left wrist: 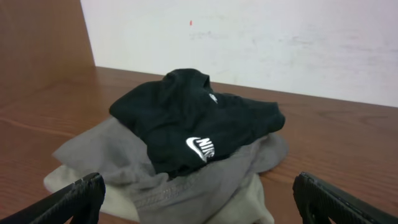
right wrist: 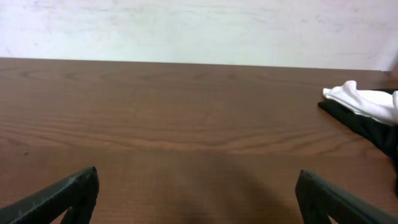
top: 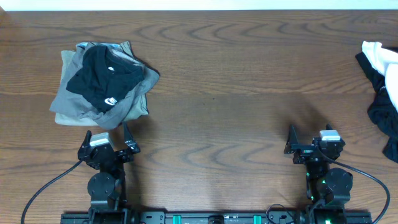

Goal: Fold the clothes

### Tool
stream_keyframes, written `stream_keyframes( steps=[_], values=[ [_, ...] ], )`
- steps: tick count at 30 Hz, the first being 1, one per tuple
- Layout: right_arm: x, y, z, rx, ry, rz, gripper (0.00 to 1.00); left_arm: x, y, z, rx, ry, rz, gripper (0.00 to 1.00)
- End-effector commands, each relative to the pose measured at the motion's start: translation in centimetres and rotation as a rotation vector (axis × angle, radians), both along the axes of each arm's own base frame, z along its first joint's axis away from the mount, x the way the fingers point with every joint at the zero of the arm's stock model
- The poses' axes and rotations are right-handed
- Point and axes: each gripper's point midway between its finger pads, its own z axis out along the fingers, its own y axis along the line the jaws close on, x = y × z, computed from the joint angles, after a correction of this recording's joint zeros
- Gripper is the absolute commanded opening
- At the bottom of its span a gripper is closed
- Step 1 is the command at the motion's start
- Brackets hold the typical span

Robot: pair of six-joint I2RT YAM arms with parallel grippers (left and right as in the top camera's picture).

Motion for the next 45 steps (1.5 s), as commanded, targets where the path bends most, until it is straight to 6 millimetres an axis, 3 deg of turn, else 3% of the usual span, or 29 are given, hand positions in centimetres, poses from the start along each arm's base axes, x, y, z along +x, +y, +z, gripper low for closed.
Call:
stream_keyframes(
  steps=[1, 5, 8, 10, 13, 19, 25, 29, 37, 41, 45],
  values=[
    [0.0, 0.3, -0.1, -0.012, 0.002, 0.022, 0.99, -0.1, 0.8, -1.1, 0.027, 0.033, 0.042, 0.98],
    [-0.1, 1.6, 0.0, 0.085, 0.003, 0.087, 0.99, 0.1, -0.3, -0.8, -0.053, 0.005, -0.017, 0.98],
    [0.0, 1.9, 0.5, 0.253, -0.009, 0.076, 0.99, 0.5, -2.8, -0.6, -0.138, -0.01, -0.154, 0.98],
    [0.0, 2.3, 1.6, 0.357, -0.04, 0.094, 0.99, 0.5, -4.4, -0.5, -0.156, -0.009, -0.242, 0.98],
    [-0.1, 3.4, 4.0, 0.377, -0.125, 0.173, 0.99, 0.5, -5.4, 0.3, -0.159, -0.038, -0.305, 0.98],
    [-0.4, 3.9, 6.3, 0.373, -0.168, 0.216, 0.99, 0.1, -5.5, 3.5, -0.148, -0.107, -0.317, 0.98],
    [0.1, 4.4, 6.7, 0.387, -0.021, 0.214, 0.99, 0.0, -5.5, 5.4, -0.157, -0.046, -0.315, 0.98],
    [1.9, 4.3, 7.6, 0.391, 0.117, 0.189, 0.99, 1.2, -5.6, 7.0, -0.171, 0.045, -0.307, 0.98],
    [7.4, 6.3, 7.6, 0.377, 0.53, 0.27, 0.99, 6.1, -5.8, 10.3, -0.213, 0.316, -0.295, 0.98],
    [9.6, 6.4, 6.7, 0.361, 0.73, 0.272, 0.99, 7.6, -5.8, 10.5, -0.239, 0.493, -0.277, 0.98],
    [11.7, 7.0, 5.6, 0.395, 0.803, 0.303, 0.99, 8.2, -5.9, 9.2, -0.262, 0.648, -0.26, 0.98]
  ],
)
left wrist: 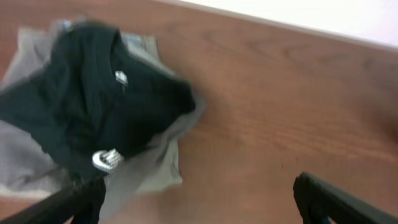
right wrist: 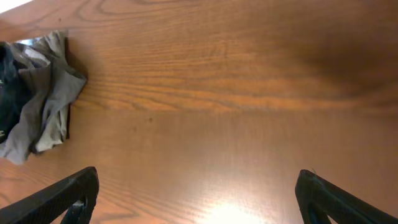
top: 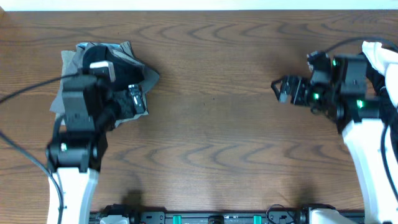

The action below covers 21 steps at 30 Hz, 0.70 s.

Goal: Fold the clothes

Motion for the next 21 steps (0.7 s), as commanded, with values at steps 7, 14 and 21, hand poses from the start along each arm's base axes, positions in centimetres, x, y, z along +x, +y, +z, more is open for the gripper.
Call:
stream_keyframes(
  steps=[7, 14, 21],
  values=[
    [2.0, 1.6, -1.0, 0.065, 0.009, 0.107, 0.99, -0.3, -0.2, -3.3, -0.017, 0.212, -0.001, 0.98],
    [2.7, 0.8, -0.9, 0.017, -0.024, 0.09, 0.99, -0.4, -2.2, -3.3, -0.105, 0.225, -0.081, 0.98],
    [3.0, -0.4, -1.5, -0.045, -0.014, 0.045, 0.61, -0.5, -2.9, -3.2, -0.136, 0.223, -0.108, 0.98]
  ],
)
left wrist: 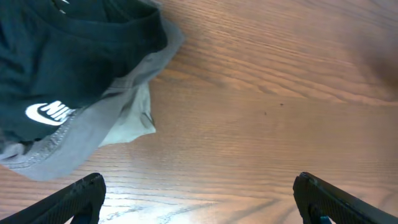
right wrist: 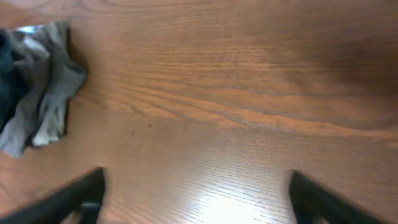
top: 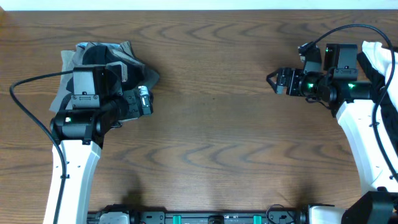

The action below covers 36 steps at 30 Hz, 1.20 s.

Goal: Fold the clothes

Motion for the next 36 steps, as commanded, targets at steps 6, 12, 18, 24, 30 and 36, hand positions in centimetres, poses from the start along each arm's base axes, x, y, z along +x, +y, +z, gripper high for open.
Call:
stream_keyframes(
  steps=[6, 12, 18, 24, 30, 36],
  values=[
    [0.2, -1.7, 0.0, -0.08, 0.0, -0.05, 0.84, 0.2, -0.5, 0.7, -0.034, -0.013, -0.009, 0.98],
    [0.2, -1.7, 0.0, -0.081, 0.0, -0.05, 0.98, 0.2, -0.5, 0.7, -0.034, -0.013, -0.009, 0.98],
    [0.5, -3.1, -0.4, -0.156, 0.0, -0.095, 0.51, 0.2, -0.5, 0.7, -0.034, -0.012, -0.009, 0.98],
    [1.1, -4.9, -0.2, -0.206, -0.02, -0.152, 0.99, 0.2, -0.5, 0.6, -0.034, -0.008, -0.009, 0.98],
    [2.4, -9.5, 1.5, -0.185, -0.062, -0.308, 0.99, 0.1, -0.5, 0.6, -0.034, -0.008, -0.009, 0.98],
    [4.1, -15.8, 4.4, -0.225, -0.067, -0.45, 0.99, 0.2, -0.5, 0.7, -0.033, -0.013, -0.009, 0.98]
  ],
)
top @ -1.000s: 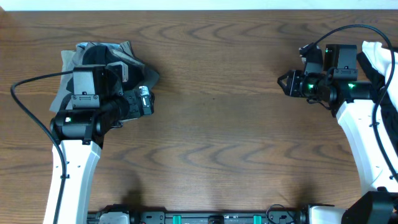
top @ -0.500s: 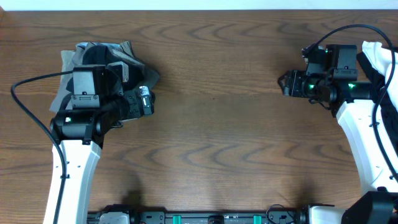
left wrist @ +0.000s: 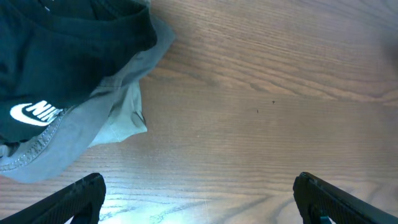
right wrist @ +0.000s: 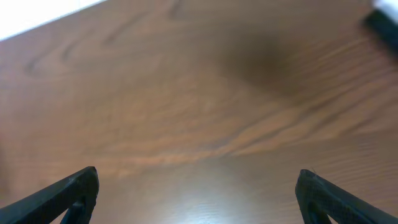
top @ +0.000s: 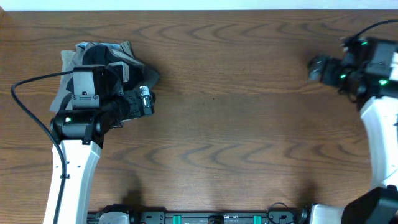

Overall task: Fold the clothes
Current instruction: 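Reach right gripper to the right pile and grasp the white shirt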

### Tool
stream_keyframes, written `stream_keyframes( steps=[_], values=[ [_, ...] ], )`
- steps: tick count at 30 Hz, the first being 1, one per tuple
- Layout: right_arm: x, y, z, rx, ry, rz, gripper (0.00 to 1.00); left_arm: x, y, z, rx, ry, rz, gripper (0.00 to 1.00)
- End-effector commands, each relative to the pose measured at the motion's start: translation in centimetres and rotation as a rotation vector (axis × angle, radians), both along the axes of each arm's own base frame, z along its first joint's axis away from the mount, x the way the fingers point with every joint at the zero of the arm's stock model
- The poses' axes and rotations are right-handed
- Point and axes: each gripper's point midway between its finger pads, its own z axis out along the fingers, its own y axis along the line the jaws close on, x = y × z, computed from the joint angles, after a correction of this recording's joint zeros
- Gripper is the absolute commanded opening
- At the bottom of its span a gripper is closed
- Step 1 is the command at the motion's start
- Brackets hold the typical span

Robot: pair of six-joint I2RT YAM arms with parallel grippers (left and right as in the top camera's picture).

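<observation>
A heap of clothes (top: 99, 59) lies at the back left: a black Nike shirt (left wrist: 56, 56) on top of grey garments (left wrist: 106, 121). My left gripper (top: 145, 99) hangs open just right of the heap's front corner, and in the left wrist view the left gripper (left wrist: 199, 205) has only bare wood between its fingertips (left wrist: 71, 199). My right gripper (top: 314, 67) is open above bare table at the back right, and in its own view the right gripper (right wrist: 199, 202) holds nothing. A dark cloth edge (right wrist: 380, 22) shows at the top right of that view.
The brown wooden table (top: 211, 124) stretches between the two arms. A black cable (top: 28, 81) loops from the left arm. The second clothes heap at the far right is mostly hidden behind my right arm (top: 379, 118).
My right gripper has moved right and farther back, and its view has turned from the left heap to bare wood with a dark cloth edge. The left gripper has shifted only slightly.
Both arms first sat at the front edge, grippers open, with one heap at the back left and another at the far right. Then the left arm stood over the left heap and the right arm reached mid-right. Now the right gripper is nearer the right heap.
</observation>
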Motion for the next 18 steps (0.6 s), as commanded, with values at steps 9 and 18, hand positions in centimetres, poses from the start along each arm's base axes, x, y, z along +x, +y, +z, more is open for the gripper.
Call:
stream_keyframes(
  steps=[9, 18],
  values=[
    [1.3, -13.4, -3.3, -0.13, 0.259, -0.328, 0.99, 0.3, 0.0, 0.6, -0.009, -0.011, 0.008, 0.98],
    [-0.5, -22.5, -6.3, -0.125, 0.263, -0.615, 0.96, 0.2, 0.0, 0.5, -0.009, -0.008, 0.008, 0.98]
  ],
)
